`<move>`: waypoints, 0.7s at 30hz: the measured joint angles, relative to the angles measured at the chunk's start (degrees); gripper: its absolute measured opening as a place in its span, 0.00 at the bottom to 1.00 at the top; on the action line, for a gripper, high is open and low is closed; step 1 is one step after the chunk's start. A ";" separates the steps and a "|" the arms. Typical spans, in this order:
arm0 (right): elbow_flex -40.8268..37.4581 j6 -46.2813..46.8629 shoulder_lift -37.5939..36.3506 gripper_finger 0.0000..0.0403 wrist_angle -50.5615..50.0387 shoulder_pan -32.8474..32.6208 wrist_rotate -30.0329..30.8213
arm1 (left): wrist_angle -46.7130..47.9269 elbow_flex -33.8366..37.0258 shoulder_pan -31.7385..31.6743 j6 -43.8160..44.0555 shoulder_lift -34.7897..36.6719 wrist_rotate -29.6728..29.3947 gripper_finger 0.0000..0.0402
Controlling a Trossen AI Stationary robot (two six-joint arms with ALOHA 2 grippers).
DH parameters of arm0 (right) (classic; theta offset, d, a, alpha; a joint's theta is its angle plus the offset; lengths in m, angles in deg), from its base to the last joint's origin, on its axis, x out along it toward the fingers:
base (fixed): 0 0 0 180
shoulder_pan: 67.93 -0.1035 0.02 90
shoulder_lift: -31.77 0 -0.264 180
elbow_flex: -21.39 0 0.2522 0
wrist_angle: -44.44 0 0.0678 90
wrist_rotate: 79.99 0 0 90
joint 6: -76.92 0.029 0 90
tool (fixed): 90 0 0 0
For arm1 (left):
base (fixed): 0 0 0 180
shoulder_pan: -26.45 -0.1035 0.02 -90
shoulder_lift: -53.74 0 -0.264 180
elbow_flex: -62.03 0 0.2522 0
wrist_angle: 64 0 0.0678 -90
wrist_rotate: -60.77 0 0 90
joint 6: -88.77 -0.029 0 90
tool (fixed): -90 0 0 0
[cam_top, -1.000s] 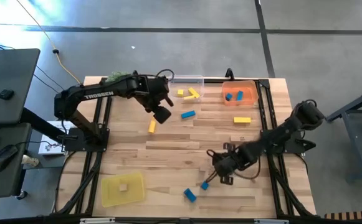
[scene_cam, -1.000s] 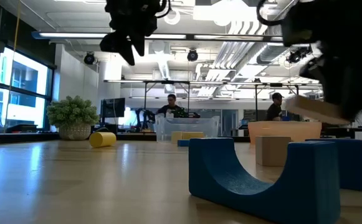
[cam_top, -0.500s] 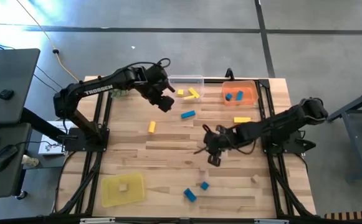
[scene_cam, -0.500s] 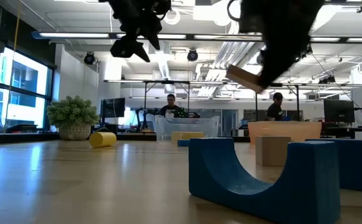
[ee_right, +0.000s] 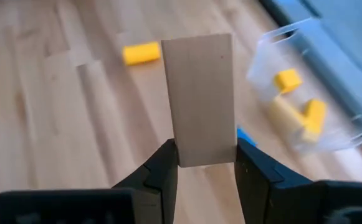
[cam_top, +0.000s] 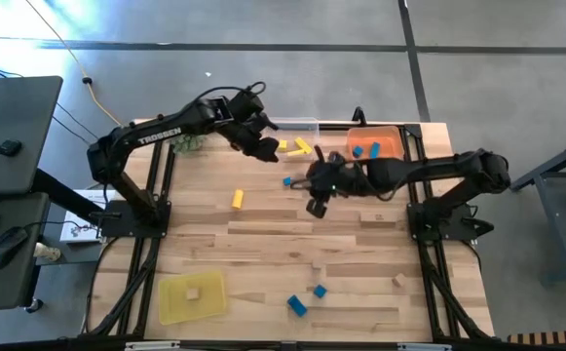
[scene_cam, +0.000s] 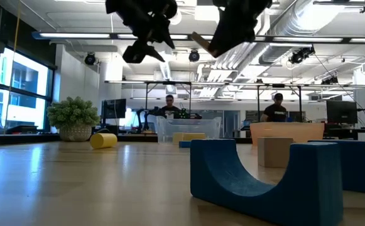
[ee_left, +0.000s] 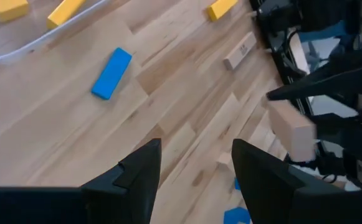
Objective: Sort & place blocks by color
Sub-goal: Put the brown block into the yellow bin
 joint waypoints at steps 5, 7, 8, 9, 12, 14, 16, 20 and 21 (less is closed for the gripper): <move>1.10 -2.10 0.00 0.25 -0.18 2.91 0.80 | -1.32 0.00 -0.07 2.05 -1.18 0.24 0.46; 0.96 -3.00 0.02 0.25 -0.27 4.04 0.80 | -1.49 0.02 -0.05 2.96 -1.40 0.23 0.46; 0.83 -3.25 0.22 0.25 -0.18 4.52 0.81 | -2.29 0.02 0.02 3.36 -1.52 0.24 0.46; 0.65 -3.44 0.35 0.25 -0.30 5.06 0.77 | -3.31 0.02 0.22 3.92 -1.66 0.24 0.46; 0.60 -3.64 1.70 0.25 -0.81 6.37 0.54 | -5.47 0.02 0.38 5.95 -1.90 0.20 0.46; 0.60 -3.63 2.83 0.25 -1.44 6.93 0.40 | -7.51 0.02 0.83 7.32 -1.88 0.18 0.46; 0.60 -3.59 4.09 0.25 -1.54 7.23 0.38 | -9.21 0.02 1.39 7.85 -2.31 0.05 0.46; 0.58 -3.64 6.08 0.25 -0.76 7.18 0.24 | -10.47 -0.06 2.49 9.32 -2.98 -0.30 0.46; 0.56 -3.64 6.42 0.25 -1.00 7.18 0.16 | -10.29 -0.05 2.77 9.66 -3.41 -0.38 0.46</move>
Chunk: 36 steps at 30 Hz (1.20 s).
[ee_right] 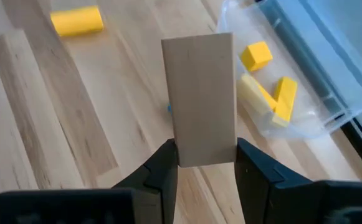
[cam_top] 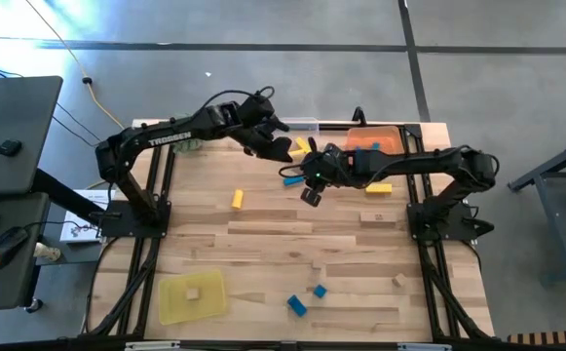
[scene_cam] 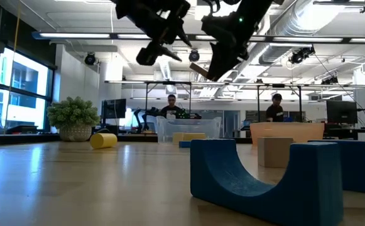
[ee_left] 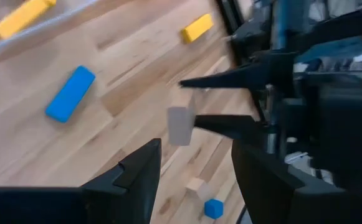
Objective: Sort & place blocks by color
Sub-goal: Put the brown block into the yellow bin
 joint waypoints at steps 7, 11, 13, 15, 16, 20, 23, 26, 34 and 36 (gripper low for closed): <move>0.04 -1.20 1.01 0.25 1.21 -0.49 -0.63 | 0.38 0.07 1.77 0.87 -3.23 0.38 0.46; 0.04 -1.66 1.01 0.25 1.28 -1.16 -0.63 | 0.09 0.07 2.47 1.84 -5.05 0.38 0.46; 0.04 -1.79 1.01 0.25 1.53 -1.46 -0.41 | 0.11 0.05 2.48 1.88 -5.95 0.44 0.46; 0.04 -2.12 1.03 0.25 1.65 -1.71 -0.33 | -0.16 0.05 2.47 2.33 -6.79 0.65 0.46; 0.04 -2.12 1.05 0.25 1.70 -1.86 -0.33 | -0.60 0.05 2.48 2.39 -7.07 0.62 0.46; 0.04 -2.14 1.07 0.25 1.99 -1.90 -0.38 | -1.78 0.05 2.58 2.54 -7.57 0.57 0.46; 0.04 -2.14 1.03 0.25 2.17 -1.90 -0.36 | -3.34 0.05 2.58 2.56 -7.56 0.41 0.46; 0.04 -2.16 1.03 0.25 2.30 -1.86 0.14 | -4.56 0.05 2.71 2.69 -7.56 0.40 0.43; 0.04 -2.10 1.03 0.25 2.64 -1.88 0.69 | -4.74 0.05 3.76 -0.07 -7.56 0.41 0.24; 0.04 -2.12 1.03 0.25 2.74 -1.90 0.74 | -5.26 0.05 3.76 -0.98 -7.55 0.45 0.19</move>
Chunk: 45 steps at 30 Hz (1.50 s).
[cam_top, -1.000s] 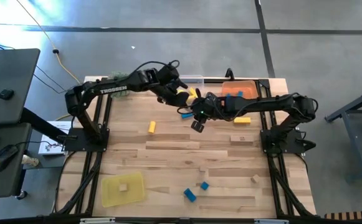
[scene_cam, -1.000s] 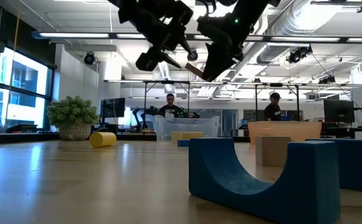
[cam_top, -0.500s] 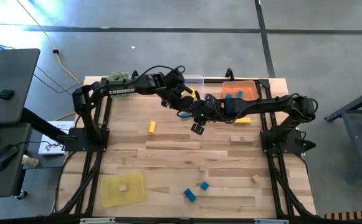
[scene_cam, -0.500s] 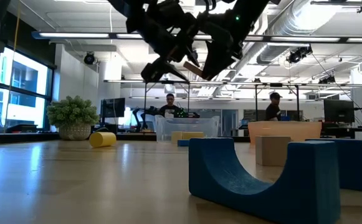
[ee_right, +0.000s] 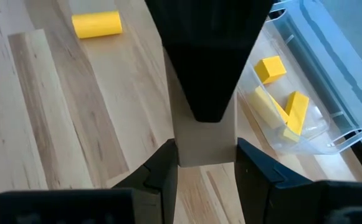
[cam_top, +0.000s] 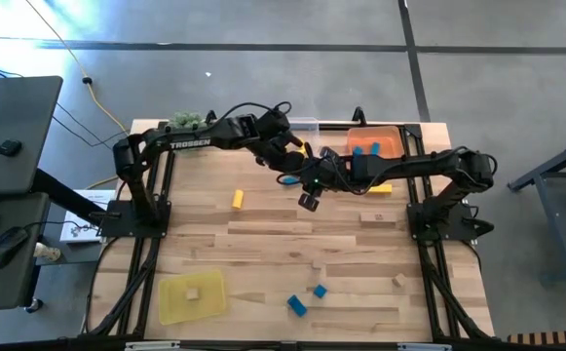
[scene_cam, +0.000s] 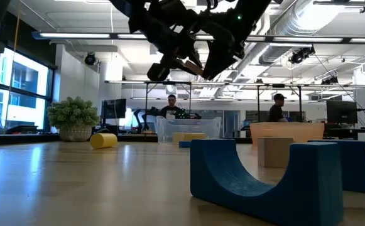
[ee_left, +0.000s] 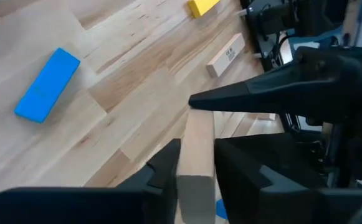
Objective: Sort & place blocks by color
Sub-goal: Put the brown block into the yellow bin
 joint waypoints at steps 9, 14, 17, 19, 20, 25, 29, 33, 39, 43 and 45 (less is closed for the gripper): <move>0.00 1.49 0.00 0.24 -0.16 0.04 0.11 | -0.79 0.00 -0.31 -7.03 0.01 -0.10 0.09; 0.00 1.74 0.00 0.30 -0.51 0.04 -0.42 | -0.40 0.02 0.11 -11.62 0.29 -0.37 0.09; 0.04 2.39 -0.09 0.35 -0.39 -0.21 -1.45 | 1.07 0.04 0.41 -14.75 0.76 -0.43 0.09; 0.04 3.46 -0.04 0.39 -0.61 -0.65 -1.79 | 3.56 0.02 0.48 -16.74 1.10 -0.27 0.09; 0.04 4.12 -0.06 0.41 -0.99 -0.96 -1.57 | 5.94 0.04 0.51 -17.81 1.55 -0.27 0.09; 0.04 6.29 -0.47 0.48 -1.56 -2.48 -1.60 | 15.38 0.15 2.96 -22.88 3.33 -5.65 0.09; 0.04 7.98 -1.58 0.50 -2.58 -3.46 -5.41 | 23.18 0.05 5.74 -25.30 5.87 -11.85 0.09; 0.04 10.99 -2.27 0.50 -3.89 -3.48 -9.56 | 28.82 0.09 8.94 -25.35 8.54 -16.55 0.09; 0.04 12.93 -2.37 0.50 -6.17 -3.50 -17.03 | 34.56 0.03 13.99 -22.27 12.97 -20.87 0.09; 0.04 12.94 -2.36 0.50 -7.67 -3.52 -19.72 | 40.29 0.03 17.19 -18.86 15.61 -23.70 0.09; 0.04 12.94 -2.36 0.50 -8.50 -3.50 -20.23 | 42.58 0.02 18.82 -16.28 16.60 -25.04 0.09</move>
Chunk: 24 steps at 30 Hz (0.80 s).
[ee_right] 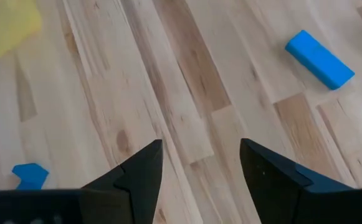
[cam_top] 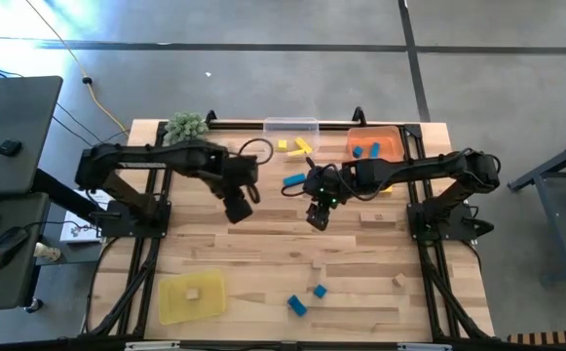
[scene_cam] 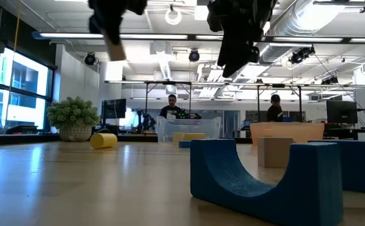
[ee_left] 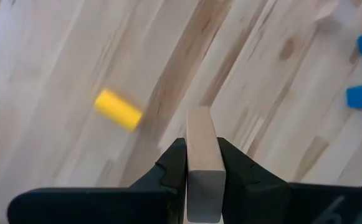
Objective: Sort & place blocks by color
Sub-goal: Put the brown block into the yellow bin
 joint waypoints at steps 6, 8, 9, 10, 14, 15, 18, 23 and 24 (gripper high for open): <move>0.00 -0.12 0.00 0.50 -0.67 0.00 -0.27 | 3.87 1.88 6.89 9.91 3.31 -2.07 0.09; 0.00 -0.57 0.00 0.50 -1.10 0.00 -0.29 | 3.87 4.26 9.86 14.30 4.87 -2.07 0.09; 0.00 -0.63 0.00 0.50 -1.22 0.00 -0.28 | 3.91 5.38 11.32 16.63 5.49 -2.07 0.09; 0.00 -0.66 0.00 0.50 -1.42 0.00 -0.29 | 3.77 6.47 12.91 19.13 6.12 -2.07 0.09; -0.02 -1.45 0.00 0.50 -1.93 0.00 -0.27 | 3.51 10.37 19.67 29.51 8.55 -1.97 0.09; -0.02 -1.62 0.00 0.50 -2.03 0.00 -0.27 | 3.44 11.09 21.36 31.83 8.87 -1.73 0.09; -0.02 -1.77 0.00 0.50 -2.03 0.00 -0.27 | 3.47 12.54 26.21 37.59 9.31 -0.92 0.09; -0.02 -1.60 0.00 0.50 -2.04 0.00 -0.43 | 1.17 14.12 33.24 44.58 9.33 -0.29 0.09; -0.02 -1.60 0.00 0.50 -2.04 0.00 -0.55 | -0.08 14.77 34.36 45.36 9.33 -0.24 0.09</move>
